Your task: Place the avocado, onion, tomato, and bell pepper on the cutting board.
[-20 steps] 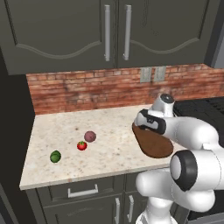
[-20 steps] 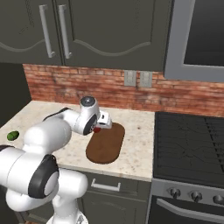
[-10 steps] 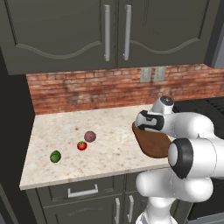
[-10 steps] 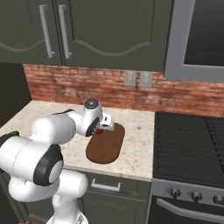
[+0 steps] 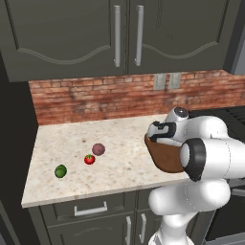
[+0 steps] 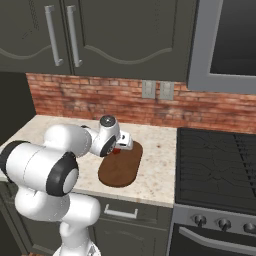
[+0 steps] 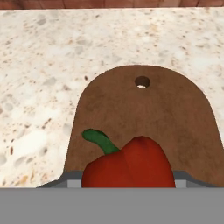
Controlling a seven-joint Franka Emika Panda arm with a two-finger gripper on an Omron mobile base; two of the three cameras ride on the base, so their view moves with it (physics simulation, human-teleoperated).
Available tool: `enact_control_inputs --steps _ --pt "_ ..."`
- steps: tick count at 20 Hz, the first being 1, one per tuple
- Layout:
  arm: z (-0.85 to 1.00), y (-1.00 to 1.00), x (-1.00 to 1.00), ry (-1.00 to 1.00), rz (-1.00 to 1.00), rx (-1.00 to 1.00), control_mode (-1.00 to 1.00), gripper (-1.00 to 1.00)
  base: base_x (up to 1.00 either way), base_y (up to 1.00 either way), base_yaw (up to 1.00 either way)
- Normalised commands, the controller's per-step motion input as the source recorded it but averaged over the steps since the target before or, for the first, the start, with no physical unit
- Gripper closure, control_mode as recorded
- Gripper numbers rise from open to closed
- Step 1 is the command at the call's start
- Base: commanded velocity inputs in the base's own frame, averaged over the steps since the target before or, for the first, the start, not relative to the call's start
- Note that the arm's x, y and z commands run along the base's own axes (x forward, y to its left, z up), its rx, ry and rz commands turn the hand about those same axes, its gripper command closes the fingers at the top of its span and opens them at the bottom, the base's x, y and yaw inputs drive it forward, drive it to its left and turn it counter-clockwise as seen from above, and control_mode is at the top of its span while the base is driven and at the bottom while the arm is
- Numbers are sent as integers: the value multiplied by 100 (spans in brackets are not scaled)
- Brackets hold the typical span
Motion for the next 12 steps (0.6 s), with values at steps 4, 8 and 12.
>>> enact_control_inputs --steps 4,8,12 --pt "-12 0 9 0 0 0 -100 100 0 0 0" --pt "-14 0 8 0 0 0 -100 100 0 0 0" --pt "-15 0 6 0 0 0 -100 100 0 0 0"
